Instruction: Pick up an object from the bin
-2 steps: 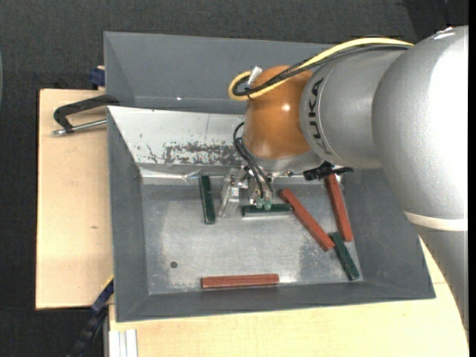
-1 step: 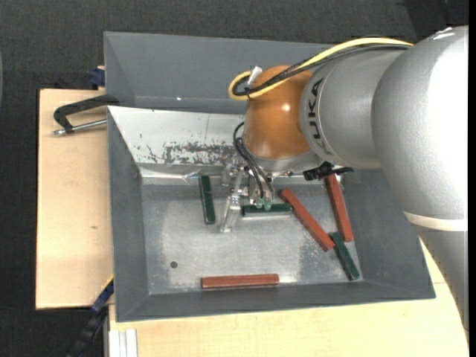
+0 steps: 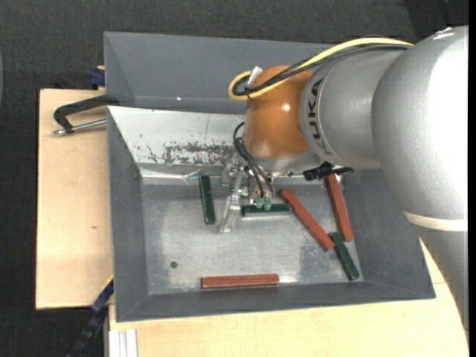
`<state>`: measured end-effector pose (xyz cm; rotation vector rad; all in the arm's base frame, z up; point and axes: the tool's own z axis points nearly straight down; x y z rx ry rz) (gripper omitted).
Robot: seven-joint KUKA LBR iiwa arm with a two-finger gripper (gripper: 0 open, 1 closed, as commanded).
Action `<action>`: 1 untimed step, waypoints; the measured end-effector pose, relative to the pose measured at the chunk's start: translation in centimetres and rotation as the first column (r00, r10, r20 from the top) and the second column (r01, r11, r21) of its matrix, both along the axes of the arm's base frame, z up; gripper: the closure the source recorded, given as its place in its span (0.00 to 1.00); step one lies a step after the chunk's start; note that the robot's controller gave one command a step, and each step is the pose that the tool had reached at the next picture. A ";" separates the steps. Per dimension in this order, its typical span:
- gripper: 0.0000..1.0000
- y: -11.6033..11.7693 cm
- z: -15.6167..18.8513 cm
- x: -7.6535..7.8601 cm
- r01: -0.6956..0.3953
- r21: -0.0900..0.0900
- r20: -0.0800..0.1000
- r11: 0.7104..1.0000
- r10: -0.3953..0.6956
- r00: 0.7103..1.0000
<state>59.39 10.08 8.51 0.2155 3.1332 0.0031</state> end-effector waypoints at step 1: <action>0.00 -4.7 0.4 0.7 0.055 0.000 0.003 0.999 -0.055 0.999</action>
Offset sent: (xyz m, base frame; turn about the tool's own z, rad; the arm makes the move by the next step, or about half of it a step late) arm 0.0050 0.0080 -0.0039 0.1340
